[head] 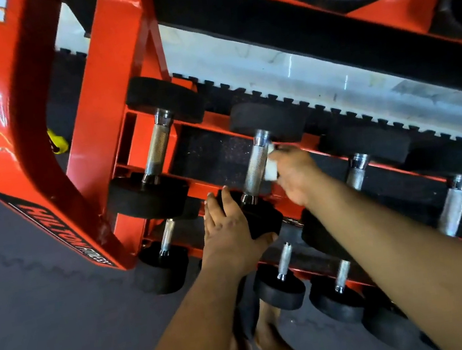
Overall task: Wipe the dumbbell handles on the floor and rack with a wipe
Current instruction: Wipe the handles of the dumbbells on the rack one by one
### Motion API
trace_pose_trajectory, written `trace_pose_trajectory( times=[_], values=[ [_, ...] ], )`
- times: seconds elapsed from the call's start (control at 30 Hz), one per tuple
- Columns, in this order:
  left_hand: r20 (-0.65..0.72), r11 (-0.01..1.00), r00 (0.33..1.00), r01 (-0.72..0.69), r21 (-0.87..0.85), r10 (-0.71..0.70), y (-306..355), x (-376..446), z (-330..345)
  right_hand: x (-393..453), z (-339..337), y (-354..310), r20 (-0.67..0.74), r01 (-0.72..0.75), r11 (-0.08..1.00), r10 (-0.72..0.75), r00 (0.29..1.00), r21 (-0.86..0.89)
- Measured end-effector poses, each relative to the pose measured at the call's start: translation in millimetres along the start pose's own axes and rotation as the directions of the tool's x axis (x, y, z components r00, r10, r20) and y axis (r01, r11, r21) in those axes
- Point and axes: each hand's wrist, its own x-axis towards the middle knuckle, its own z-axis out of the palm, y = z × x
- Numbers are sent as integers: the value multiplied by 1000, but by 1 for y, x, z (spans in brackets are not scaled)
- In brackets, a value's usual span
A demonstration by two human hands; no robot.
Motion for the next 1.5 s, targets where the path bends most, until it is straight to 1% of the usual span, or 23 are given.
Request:
trace_pose_trajectory(
  times=[0.07, 0.13, 0.17, 0.23, 0.27, 0.33, 0.4, 0.53, 0.57, 0.67, 0.7, 0.8, 0.83, 0.87, 0.9, 1.0, 1.07, 1.13, 1.2, 1.3, 1.33, 1.47, 1.5],
  values=[
    [-6, 1000, 1000, -4, 1, 4, 0, 0, 0, 2, 1, -4, -46, 34, 991, -29, 999, 127],
    [-8, 1000, 1000, -8, 0, 8, 1, 0, 0, -3, 3, 20, -35, 51, 999, -51, 998, -16],
    [-10, 1000, 1000, -9, 1, 9, 1, 0, -1, -11, 4, 33, 19, 40, 995, -38, 999, -94],
    [-11, 1000, 1000, -5, 2, 5, 1, 0, 0, -16, 4, 41, 116, -26, 996, 36, 993, -89],
    [-13, 1000, 1000, -2, 2, 2, 0, 0, 0, -10, 6, 35, 127, -61, 998, 63, 990, -17],
    [-14, 1000, 1000, -10, 13, 10, 0, 0, 1, 12, 10, 14, 134, -94, 966, 62, 989, 241],
    [-16, 1000, 1000, -14, 13, 14, 0, 1, 2, 25, 15, 6, 134, -86, 927, 39, 990, 365],
    [-8, 1000, 1000, -12, 2, 12, 0, 1, 2, 21, 13, 29, 326, -136, 974, 70, 943, 184],
    [-13, 1000, 1000, -13, 2, 13, -1, 1, 2, 23, 9, 26, 344, -146, 972, 76, 936, 182],
    [-17, 1000, 1000, -20, 12, 20, -2, 2, 3, 40, 9, 6, 297, -151, 926, 45, 954, 346],
    [-20, 1000, 1000, -22, 9, 22, -2, 2, 3, 39, 12, 6, 271, -132, 939, 43, 962, 318],
    [-25, 1000, 1000, -19, -11, 19, 0, 0, 2, 20, 14, 44, 196, -76, 995, 88, 977, -70],
    [-23, 1000, 1000, -18, -8, 18, 0, 1, 2, 13, 13, 49, 204, -93, 983, 125, 971, -160],
    [-21, 1000, 1000, -16, -2, 15, 0, 1, 2, 10, 11, 47, 221, -116, 976, 156, 963, -186],
    [-21, 1000, 1000, -14, 3, 14, 0, 1, 2, 15, 10, 39, 225, -126, 981, 157, 962, -145],
    [-34, 1000, 999, -17, 8, 17, -1, 2, 4, 34, 14, 7, 183, -109, 983, 81, 980, 148],
    [-34, 1000, 999, -16, 12, 16, -2, 2, 3, 32, 16, 12, 232, -90, 990, 63, 971, 106],
    [-27, 1000, 999, -19, 15, 20, -1, 1, 3, 23, 7, 28, 377, -107, 994, 96, 921, 8],
    [-37, 1000, 999, -24, 13, 24, -1, 1, 4, 23, -3, 27, 452, -110, 993, 83, 888, 35],
    [-45, 999, 998, -32, 22, 33, -3, 3, 6, 38, 3, 7, 363, -164, 923, 28, 931, 349],
    [-46, 999, 998, -31, 22, 32, -3, 3, 6, 37, 7, 10, 342, -157, 917, 25, 940, 366],
    [-46, 1000, 999, -29, 10, 29, -3, 2, 5, 16, 4, 38, 420, -136, 990, 104, 902, 46],
    [-45, 999, 999, -30, 10, 31, -4, 3, 6, 17, 1, 36, 435, -125, 992, 106, 894, 16]
  ],
)
